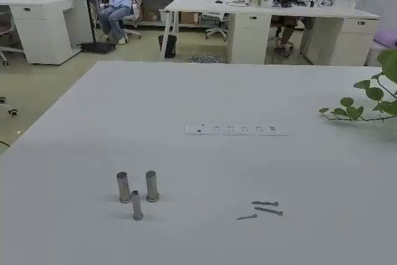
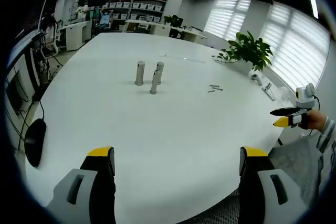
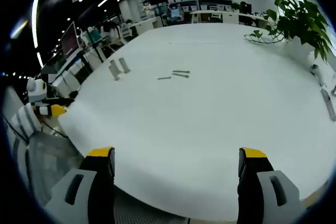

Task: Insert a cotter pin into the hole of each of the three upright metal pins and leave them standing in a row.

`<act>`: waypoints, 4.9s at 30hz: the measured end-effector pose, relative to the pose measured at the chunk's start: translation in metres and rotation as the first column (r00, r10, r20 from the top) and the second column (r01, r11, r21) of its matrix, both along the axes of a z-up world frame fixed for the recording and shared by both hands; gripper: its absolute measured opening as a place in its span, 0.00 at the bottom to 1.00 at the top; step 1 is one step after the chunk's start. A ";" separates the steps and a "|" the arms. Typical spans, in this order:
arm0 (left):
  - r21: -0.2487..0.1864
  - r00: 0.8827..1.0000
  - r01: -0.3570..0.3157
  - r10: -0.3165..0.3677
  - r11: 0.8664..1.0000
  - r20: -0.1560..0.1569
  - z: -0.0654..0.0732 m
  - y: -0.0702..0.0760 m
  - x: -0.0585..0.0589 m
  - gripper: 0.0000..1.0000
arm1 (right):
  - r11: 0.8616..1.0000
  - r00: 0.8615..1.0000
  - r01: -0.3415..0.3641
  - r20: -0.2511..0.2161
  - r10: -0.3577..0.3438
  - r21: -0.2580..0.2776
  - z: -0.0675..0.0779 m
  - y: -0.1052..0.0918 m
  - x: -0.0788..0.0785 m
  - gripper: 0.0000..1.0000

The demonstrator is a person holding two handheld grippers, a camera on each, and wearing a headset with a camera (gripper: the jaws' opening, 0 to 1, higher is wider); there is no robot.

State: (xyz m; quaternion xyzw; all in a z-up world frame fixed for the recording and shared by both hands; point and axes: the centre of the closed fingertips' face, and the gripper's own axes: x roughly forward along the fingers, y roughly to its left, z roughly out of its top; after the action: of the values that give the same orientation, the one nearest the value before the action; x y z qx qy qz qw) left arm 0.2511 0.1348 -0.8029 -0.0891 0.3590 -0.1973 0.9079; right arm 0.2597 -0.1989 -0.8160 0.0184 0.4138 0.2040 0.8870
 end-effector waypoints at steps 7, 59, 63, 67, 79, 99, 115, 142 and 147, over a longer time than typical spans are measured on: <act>0.006 1.000 0.000 0.000 1.000 -0.003 -0.001 0.001 0.000 0.99 | 1.000 1.000 0.005 0.000 -0.005 0.003 0.000 0.001 0.001 0.99; 0.045 0.999 0.040 -0.041 0.998 0.005 0.009 -0.003 0.003 0.99 | 1.000 1.000 0.029 -0.003 -0.029 0.001 -0.001 -0.007 -0.006 1.00; 0.053 0.999 0.051 -0.052 0.997 0.011 0.009 -0.004 0.008 0.99 | 1.000 1.000 0.020 -0.010 -0.020 0.006 -0.003 -0.005 -0.008 1.00; 0.057 0.998 0.055 -0.056 0.997 0.017 0.010 -0.006 0.012 0.99 | 1.000 1.000 0.018 -0.008 -0.018 0.009 -0.002 -0.004 -0.008 1.00; 0.072 0.996 0.074 -0.077 0.995 0.036 0.016 -0.005 0.030 0.99 | 1.000 1.000 0.006 -0.007 -0.006 0.002 0.001 -0.001 -0.007 1.00; 0.078 0.986 0.141 -0.146 0.987 0.074 0.023 -0.005 0.069 0.89 | 1.000 1.000 0.023 -0.016 -0.023 -0.003 0.002 0.003 -0.010 1.00; 0.146 0.969 0.177 -0.199 0.973 0.148 0.018 0.000 0.111 0.75 | 1.000 0.999 0.019 -0.029 -0.019 -0.007 0.000 0.010 -0.010 1.00; 0.294 0.914 0.321 -0.377 0.900 0.154 -0.014 -0.011 0.146 0.52 | 0.999 0.997 0.040 -0.073 -0.039 0.015 -0.019 0.032 -0.018 1.00; 0.273 0.914 0.321 -0.372 0.907 0.161 -0.015 -0.013 0.153 0.48 | 0.999 0.997 0.033 -0.074 -0.032 0.008 -0.018 0.033 -0.017 1.00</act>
State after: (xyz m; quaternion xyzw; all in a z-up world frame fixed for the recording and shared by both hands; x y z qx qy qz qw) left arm 0.4044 0.1217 -0.8181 0.1085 0.2926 -0.3195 0.8947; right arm 0.2426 -0.1655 -0.8339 0.0366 0.4450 0.1905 0.8743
